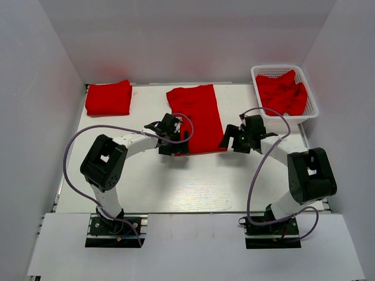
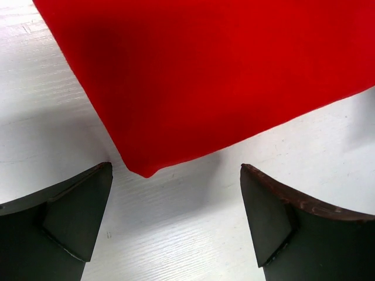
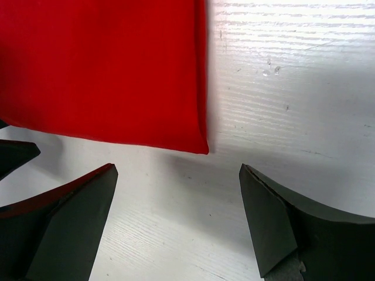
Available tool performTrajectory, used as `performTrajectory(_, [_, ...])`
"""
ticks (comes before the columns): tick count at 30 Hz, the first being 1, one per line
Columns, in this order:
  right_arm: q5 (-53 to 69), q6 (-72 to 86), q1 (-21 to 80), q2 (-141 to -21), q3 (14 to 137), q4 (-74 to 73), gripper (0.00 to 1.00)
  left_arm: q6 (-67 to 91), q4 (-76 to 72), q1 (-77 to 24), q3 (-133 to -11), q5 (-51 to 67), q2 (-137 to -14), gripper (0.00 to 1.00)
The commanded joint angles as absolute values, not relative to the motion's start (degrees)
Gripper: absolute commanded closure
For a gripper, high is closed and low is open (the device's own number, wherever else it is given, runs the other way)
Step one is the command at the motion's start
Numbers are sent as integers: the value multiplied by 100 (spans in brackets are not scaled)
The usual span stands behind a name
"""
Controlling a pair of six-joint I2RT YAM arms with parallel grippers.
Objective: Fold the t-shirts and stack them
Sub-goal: Grab one side of the 2/3 rectangular tshirt with both arms
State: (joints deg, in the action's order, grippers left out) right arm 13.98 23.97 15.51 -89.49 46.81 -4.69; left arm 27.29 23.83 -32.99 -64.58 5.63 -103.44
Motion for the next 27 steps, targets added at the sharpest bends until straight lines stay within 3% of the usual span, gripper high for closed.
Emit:
performTrajectory(1, [1591,2329,1556,-8912,4606,-79,10,2795,2276,-3322,-6442,422,-10230,0])
performTrajectory(5, [1722,2294,1564,-9131,4527,139,10,2795,2171,-3322,-6381,369,-10379,3])
performTrajectory(8, [1810,2329,1564,-9324,4553,246,10,2795,2171,-3322,-6381,369,-10468,13])
performTrajectory(12, [1802,2373,1573,-9492,4448,457,10,2795,2057,-3322,-6381,510,-10608,36])
performTrajectory(14, [1828,2399,1556,-9579,4456,457,15,2795,2004,-3322,-6319,571,-10661,50])
performTrajectory(16, [1854,2400,1573,-9606,4395,579,25,2795,2004,-3322,-6267,571,-10661,55])
performTrajectory(17, [1854,2408,1556,-9624,4386,615,35,2795,1943,-3322,-6267,571,-10661,58])
performTrajectory(18, [1915,2434,1564,-9641,4394,607,56,2795,1942,-3322,-6214,571,-10661,60])
performTrajectory(23, [1916,2505,1591,-9431,4201,659,93,2795,1995,-3374,-6267,623,-10714,100])
performTrajectory(24, [1916,2505,1591,-9326,4158,624,100,2717,1995,-3375,-6267,624,-10714,100])
performTrajectory(27, [1802,2444,1504,-8967,4052,475,100,2654,1864,-3375,-6074,826,-10495,100])
